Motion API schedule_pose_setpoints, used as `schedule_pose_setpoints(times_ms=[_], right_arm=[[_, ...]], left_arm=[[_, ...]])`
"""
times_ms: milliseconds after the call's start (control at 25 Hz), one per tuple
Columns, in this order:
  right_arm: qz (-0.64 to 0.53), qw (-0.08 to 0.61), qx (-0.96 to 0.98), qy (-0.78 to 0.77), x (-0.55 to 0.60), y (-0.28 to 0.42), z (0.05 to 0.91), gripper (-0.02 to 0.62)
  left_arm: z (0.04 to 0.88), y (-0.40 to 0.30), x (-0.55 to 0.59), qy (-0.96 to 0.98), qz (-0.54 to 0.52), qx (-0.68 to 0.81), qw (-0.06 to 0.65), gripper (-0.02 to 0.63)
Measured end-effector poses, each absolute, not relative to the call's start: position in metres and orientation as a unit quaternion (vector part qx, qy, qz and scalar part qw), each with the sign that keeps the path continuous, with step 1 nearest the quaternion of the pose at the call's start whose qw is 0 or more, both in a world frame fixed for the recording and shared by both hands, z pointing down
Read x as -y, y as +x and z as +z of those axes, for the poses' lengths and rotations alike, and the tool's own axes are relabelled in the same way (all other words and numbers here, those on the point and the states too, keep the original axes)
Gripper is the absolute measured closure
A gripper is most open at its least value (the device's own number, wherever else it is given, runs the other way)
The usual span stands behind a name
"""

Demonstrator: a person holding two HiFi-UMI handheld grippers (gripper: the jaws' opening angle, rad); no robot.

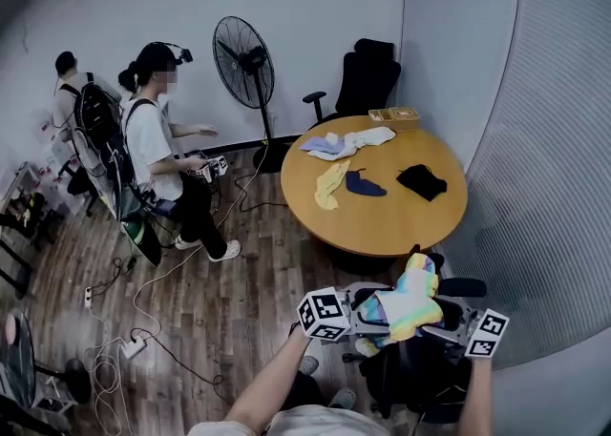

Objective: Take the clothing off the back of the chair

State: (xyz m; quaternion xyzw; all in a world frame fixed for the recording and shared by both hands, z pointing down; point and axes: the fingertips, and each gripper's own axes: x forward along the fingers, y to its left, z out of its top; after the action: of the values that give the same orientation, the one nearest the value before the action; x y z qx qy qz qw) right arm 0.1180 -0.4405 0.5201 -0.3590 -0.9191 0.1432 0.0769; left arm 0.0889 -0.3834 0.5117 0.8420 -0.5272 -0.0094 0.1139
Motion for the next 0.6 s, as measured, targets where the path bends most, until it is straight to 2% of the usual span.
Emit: schedule_pose_setpoints(times_ms=[480,600], right_arm=[[0.149,0.078,0.921,-0.351,0.432,0.132,0.519,0.393],[0.14,0.083,0.929,-0.333,0.432,0.134,0.518,0.414]], left_arm=[[0.514,0.089,0.396,0.841,-0.007,0.532,0.098,0.204],[0.514,0.089,0.395,0.834,-0.009,0.543,0.095,0.238]])
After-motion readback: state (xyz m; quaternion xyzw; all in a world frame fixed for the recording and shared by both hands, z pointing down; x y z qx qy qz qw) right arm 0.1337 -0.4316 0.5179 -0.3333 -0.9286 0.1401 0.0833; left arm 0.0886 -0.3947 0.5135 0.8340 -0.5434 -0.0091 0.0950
